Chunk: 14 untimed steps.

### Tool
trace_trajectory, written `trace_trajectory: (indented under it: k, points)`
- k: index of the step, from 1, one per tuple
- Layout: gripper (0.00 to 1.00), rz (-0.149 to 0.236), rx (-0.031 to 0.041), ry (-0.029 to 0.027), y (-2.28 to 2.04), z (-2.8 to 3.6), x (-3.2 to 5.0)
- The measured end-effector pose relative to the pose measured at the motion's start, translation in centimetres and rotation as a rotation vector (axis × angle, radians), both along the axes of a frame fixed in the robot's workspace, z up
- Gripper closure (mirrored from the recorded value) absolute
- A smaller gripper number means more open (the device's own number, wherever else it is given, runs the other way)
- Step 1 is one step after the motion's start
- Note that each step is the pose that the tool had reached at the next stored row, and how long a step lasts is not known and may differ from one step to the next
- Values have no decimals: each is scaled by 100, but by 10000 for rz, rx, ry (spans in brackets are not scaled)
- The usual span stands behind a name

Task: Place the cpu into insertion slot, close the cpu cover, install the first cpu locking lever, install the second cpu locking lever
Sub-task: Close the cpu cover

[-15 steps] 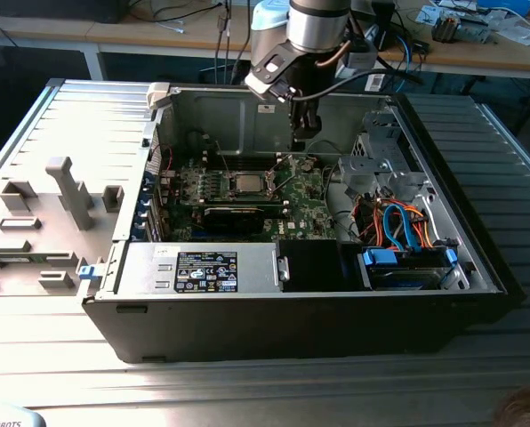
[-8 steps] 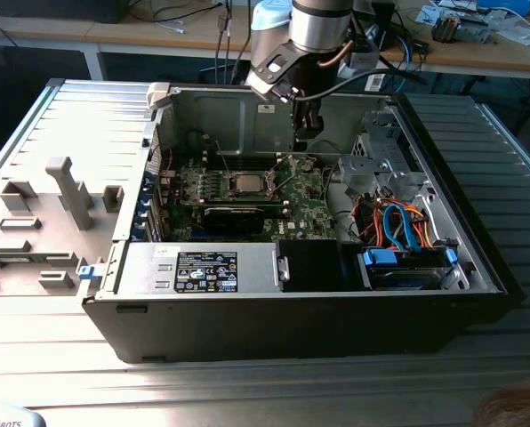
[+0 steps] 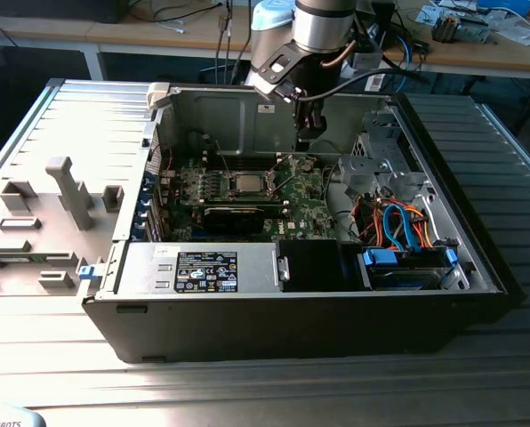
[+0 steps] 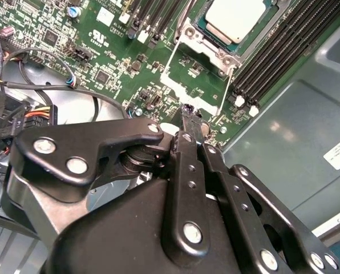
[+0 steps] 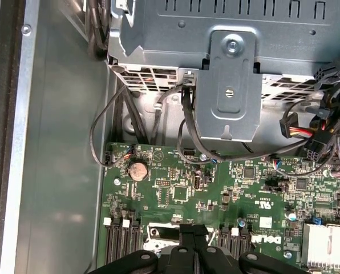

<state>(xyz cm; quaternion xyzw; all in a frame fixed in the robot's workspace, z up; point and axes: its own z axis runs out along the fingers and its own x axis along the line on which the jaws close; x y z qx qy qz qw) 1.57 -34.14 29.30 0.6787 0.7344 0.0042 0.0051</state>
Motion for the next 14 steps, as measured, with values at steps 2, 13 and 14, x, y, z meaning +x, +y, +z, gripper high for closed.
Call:
trace_trajectory:
  k: [2, 13, 14]
  points:
    - [89, -1, 0, 0, 0, 0, 11]
    - [89, 0, 0, 99, 21, -180, 159]
    - [89, 1, 1, 108, 25, -211, 172]
